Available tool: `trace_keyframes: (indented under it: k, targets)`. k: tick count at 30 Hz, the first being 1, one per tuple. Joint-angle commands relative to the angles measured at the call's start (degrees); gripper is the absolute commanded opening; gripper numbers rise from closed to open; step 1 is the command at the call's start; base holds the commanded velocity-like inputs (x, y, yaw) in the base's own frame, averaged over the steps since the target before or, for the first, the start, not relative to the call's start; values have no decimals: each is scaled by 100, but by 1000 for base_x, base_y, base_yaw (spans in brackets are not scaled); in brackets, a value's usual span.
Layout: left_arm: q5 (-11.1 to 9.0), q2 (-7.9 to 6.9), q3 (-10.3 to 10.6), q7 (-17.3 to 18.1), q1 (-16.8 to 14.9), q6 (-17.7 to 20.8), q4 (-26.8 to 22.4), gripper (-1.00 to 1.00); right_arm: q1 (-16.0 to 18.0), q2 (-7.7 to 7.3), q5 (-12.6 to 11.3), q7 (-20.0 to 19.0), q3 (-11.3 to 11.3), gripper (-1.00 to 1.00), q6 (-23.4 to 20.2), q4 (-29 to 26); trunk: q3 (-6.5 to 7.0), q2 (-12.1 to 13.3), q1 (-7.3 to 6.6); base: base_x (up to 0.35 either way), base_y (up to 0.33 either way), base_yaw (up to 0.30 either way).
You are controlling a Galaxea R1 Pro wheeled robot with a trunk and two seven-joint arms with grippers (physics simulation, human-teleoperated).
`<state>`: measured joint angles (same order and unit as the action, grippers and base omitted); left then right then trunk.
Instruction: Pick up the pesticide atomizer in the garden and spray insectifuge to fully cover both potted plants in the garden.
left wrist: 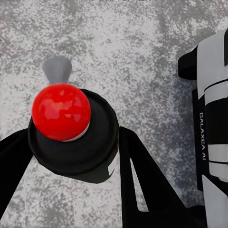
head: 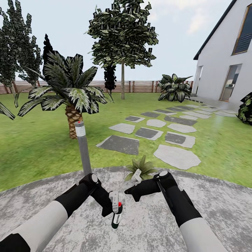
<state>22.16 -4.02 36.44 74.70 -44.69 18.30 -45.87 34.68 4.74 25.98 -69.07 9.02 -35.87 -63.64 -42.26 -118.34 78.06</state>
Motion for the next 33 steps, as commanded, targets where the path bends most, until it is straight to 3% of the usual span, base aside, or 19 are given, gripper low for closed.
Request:
trace_keyframes:
  k: [1,11,26,33]
  targets:
    - [8,-3,12,18,-4,60,-14,-100,4,2,39,-36,-5,-100,-43,-8,-6,-3,-1,0,0,0]
    - [8,5,12,18,-277,233,-19,-100,4,2,39,-36,-5,-100,-43,-8,-6,-3,-1,0,0,0]
    - [0,15,12,23,-294,245,-19,-100,4,1,39,-36,-5,-100,-43,-8,-6,-3,-1,0,0,0]
    - [-1,256,12,27,-294,243,-19,-100,4,1,39,-30,-5,-100,-43,-8,-6,-3,-1,0,0,0]
